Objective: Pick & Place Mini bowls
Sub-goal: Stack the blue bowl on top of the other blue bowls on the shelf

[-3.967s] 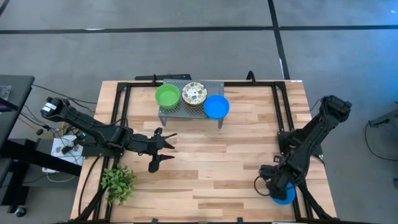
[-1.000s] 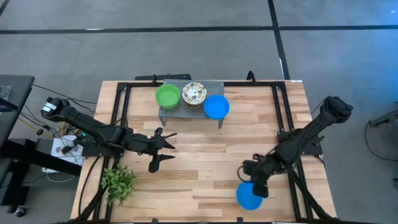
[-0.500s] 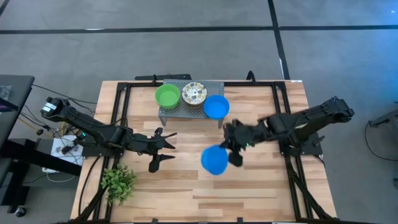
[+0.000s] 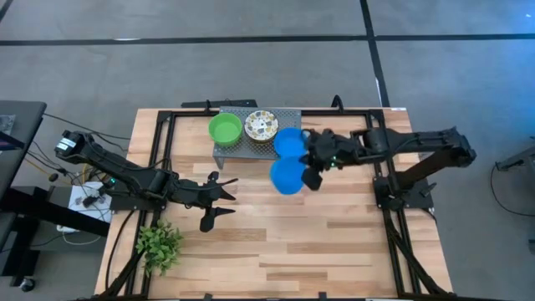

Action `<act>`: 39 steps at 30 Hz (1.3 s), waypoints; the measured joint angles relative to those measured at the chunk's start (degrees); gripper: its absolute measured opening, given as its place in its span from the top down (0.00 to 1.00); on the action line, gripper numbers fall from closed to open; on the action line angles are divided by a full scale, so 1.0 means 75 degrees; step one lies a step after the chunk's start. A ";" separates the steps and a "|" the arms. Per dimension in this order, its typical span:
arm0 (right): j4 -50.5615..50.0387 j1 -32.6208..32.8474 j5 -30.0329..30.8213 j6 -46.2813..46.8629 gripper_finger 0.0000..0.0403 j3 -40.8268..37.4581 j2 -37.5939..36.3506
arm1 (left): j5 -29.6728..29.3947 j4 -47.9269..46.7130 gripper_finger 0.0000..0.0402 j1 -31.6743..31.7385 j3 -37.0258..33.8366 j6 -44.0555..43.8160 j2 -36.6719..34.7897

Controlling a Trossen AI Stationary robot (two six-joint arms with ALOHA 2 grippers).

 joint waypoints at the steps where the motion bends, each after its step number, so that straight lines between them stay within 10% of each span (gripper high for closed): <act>1: -0.0146 -0.0115 0.0083 0.0000 1.00 0.0041 0.0000 | 0.0000 0.0001 0.54 0.0000 0.0000 -0.0001 0.0000; 20: -0.0649 -0.2251 0.0172 -0.0367 1.00 0.0109 0.0000 | -0.0001 0.0111 0.54 -0.0001 0.0000 -0.0003 0.0000; 39: -0.0886 -0.2413 0.0164 -0.0369 0.98 0.0103 0.0000 | 0.0001 0.0125 0.54 0.0000 0.0000 -0.0002 0.0000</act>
